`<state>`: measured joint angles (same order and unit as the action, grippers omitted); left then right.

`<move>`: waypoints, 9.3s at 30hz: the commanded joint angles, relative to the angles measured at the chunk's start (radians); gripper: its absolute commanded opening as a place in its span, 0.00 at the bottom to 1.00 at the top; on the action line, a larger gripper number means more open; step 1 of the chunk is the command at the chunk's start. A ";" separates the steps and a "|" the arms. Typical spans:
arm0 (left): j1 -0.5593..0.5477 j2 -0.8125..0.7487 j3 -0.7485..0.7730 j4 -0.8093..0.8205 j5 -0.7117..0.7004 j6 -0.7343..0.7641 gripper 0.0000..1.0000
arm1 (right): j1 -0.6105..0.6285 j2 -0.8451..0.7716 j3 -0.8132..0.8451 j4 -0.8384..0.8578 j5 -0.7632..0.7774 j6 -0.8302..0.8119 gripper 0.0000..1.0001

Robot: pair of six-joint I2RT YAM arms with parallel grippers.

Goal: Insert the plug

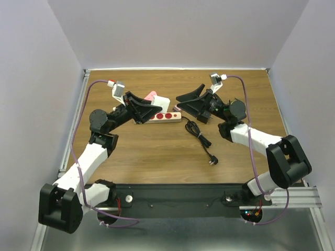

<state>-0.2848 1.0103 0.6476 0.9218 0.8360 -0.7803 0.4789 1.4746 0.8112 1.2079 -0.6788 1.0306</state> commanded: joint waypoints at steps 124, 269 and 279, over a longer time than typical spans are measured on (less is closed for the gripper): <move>-0.004 0.588 0.170 -0.650 -0.812 0.501 0.69 | 0.127 0.673 1.100 -1.771 0.552 -0.777 0.00; -0.040 0.562 0.106 -0.627 -0.719 0.484 0.43 | 0.253 0.739 0.912 -1.783 1.130 -0.658 0.00; -0.045 0.559 0.098 -0.626 -0.724 0.481 0.42 | 0.253 0.687 0.780 -1.728 1.171 -0.639 0.00</move>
<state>-0.2802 1.5875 0.7654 0.2855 -0.0475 -0.2527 0.7341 2.1384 1.7023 -0.3260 0.4385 0.4145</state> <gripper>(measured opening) 0.423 0.424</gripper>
